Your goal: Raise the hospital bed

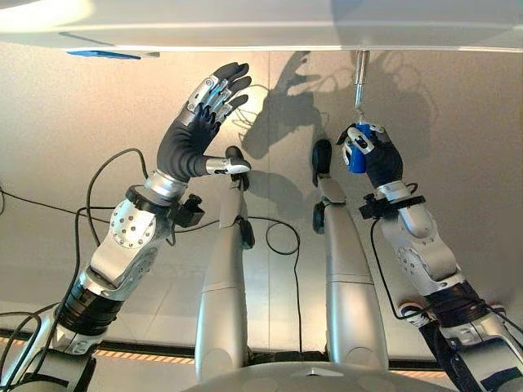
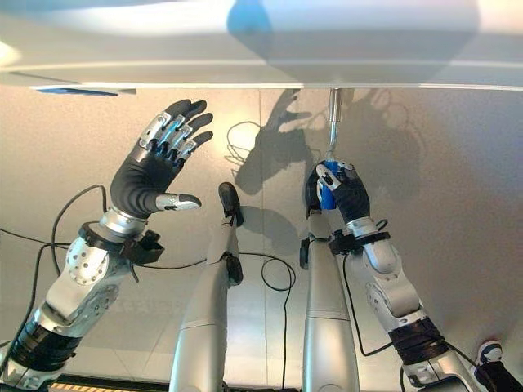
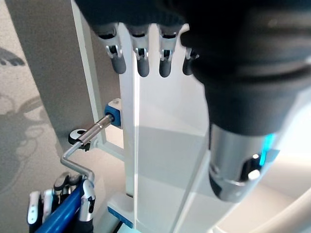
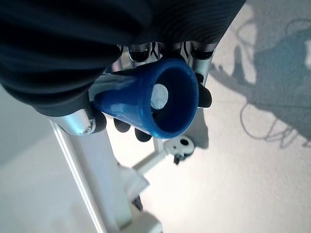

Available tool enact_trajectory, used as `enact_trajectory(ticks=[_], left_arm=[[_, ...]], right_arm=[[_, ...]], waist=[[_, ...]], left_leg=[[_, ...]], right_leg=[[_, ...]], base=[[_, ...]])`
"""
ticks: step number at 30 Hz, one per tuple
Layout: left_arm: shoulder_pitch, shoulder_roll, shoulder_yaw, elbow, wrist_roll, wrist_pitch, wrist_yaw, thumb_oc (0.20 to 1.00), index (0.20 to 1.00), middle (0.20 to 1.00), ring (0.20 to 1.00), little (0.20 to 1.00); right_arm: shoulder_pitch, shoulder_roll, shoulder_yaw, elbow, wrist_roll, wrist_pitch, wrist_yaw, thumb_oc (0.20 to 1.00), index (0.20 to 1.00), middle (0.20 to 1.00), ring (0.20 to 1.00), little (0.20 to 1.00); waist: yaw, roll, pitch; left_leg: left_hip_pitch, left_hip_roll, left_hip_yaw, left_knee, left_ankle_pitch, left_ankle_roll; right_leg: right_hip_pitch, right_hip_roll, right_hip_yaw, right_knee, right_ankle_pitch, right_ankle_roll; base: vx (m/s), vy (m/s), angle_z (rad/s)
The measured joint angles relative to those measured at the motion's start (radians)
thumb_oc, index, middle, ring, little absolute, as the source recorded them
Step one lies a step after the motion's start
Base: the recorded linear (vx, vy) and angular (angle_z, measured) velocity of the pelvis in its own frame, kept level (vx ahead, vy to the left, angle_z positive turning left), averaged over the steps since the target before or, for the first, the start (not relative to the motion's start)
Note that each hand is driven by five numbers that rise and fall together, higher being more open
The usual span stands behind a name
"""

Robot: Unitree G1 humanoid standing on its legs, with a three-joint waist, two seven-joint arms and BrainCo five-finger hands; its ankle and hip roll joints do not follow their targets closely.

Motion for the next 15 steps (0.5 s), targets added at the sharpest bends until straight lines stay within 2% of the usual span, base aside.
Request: enact_trajectory(ticks=[5,12,15], left_arm=[[0.011,-0.007,0.01,-0.015,-0.002,0.0,-0.006,1.0,1.0,1.0,1.0,1.0],[0.021,-0.007,0.041,-0.019,-0.003,0.0,-0.007,1.0,1.0,1.0,1.0,1.0],[0.018,0.0,0.038,-0.019,-0.004,0.0,-0.008,1.0,1.0,1.0,1.0,1.0]], right_arm=[[0.016,0.017,-0.052,0.014,-0.005,-0.023,-0.045,0.2,0.2,0.2,0.2,0.2],[0.004,0.003,-0.117,0.118,-0.175,-0.065,-0.123,0.2,0.2,0.2,0.2,0.2],[-0.063,-0.067,-0.116,0.288,-0.266,-0.092,-0.177,0.2,0.2,0.2,0.2,0.2]], waist=[[-0.012,-0.001,0.0],[-0.012,-0.022,-0.002],[-0.013,-0.026,-0.004]], left_leg=[[0.0,-0.009,0.005,0.0,-0.002,0.009],[0.001,-0.015,0.005,0.0,-0.003,0.015],[0.005,-0.018,0.003,0.001,-0.002,0.021]], right_leg=[[0.004,-0.007,0.008,-0.009,0.005,0.01],[0.013,-0.012,0.01,-0.022,0.012,0.016],[0.026,-0.015,0.01,-0.038,0.019,0.024]], base=[[0.01,-0.015,0.0],[0.0,0.0,0.0],[0.0,0.0,0.0]])
